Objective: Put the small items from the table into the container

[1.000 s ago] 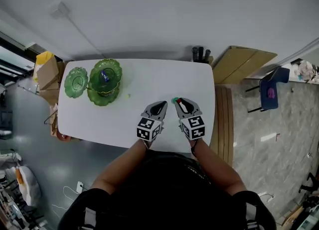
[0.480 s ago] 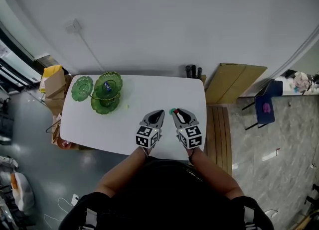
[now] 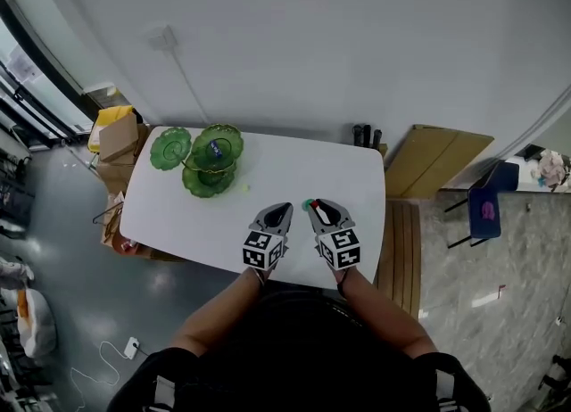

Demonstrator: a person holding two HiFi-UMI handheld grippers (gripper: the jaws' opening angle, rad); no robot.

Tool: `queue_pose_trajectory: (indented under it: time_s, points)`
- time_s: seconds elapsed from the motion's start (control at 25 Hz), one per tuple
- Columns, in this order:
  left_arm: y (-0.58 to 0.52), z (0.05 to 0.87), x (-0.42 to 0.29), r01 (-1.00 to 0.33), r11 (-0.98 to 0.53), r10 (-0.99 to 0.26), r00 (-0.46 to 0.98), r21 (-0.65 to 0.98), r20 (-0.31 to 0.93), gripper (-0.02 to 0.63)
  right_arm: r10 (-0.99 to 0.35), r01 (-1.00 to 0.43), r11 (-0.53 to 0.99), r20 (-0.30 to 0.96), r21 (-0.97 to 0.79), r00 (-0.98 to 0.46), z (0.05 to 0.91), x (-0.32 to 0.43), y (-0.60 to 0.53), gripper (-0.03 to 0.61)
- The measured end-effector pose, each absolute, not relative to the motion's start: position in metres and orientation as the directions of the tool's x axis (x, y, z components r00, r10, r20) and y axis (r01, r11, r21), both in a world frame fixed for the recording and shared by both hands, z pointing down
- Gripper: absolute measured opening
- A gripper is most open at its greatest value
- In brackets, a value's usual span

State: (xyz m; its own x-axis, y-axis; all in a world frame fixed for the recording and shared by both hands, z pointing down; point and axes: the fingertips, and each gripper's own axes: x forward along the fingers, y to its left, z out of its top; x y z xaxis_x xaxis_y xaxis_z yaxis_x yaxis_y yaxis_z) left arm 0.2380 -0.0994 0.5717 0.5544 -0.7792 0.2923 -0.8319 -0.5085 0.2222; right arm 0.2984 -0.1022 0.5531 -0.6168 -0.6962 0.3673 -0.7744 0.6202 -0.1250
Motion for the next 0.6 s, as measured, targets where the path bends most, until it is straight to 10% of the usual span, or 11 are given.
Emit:
queue_pose_trajectory:
  time_s: [0.6]
  points:
    - [-0.09,0.561,0.077,-0.834,-0.518,-0.79,0.552,0.192,0.266,0.008,-0.679,-0.75,0.652,0.355,-0.111,-0.643,0.544,0.124,-0.102,0.089]
